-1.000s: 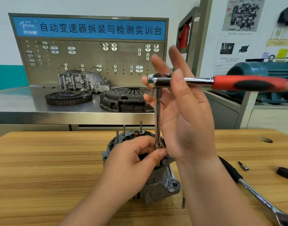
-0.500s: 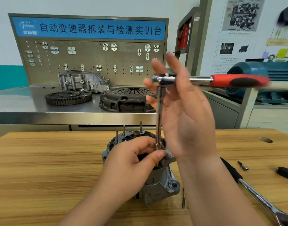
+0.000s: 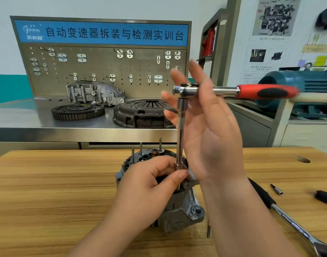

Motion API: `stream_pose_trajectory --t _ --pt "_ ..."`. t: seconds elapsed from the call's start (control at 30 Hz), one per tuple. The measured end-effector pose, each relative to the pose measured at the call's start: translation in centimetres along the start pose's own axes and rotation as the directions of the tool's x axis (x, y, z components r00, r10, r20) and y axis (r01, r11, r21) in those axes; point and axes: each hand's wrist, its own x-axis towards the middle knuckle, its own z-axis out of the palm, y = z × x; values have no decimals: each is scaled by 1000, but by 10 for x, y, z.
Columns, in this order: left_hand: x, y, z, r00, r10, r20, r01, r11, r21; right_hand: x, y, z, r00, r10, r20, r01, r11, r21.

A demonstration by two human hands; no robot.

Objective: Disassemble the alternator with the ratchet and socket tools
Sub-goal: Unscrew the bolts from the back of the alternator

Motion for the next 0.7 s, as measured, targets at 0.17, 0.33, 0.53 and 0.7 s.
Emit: stream_pose_trajectory --t 0.17,0.33,0.53,0.7 --pt "0 -2 1 1000 -16 -10 16 999 -41 0 -2 -1 998 -41 40 41 999 -2" --pt "-1 -1 1 1000 16 23 -16 1000 -1 1 0 -5 993 120 -7 -119 988 98" --pt "1 0 2 1000 -14 -24 13 999 -42 -2 -1 1 999 -52 3 52 998 -23" --pt "0 0 2 999 -15 -35 14 999 -32 -2 -1 0 998 -50 38 49 998 32"
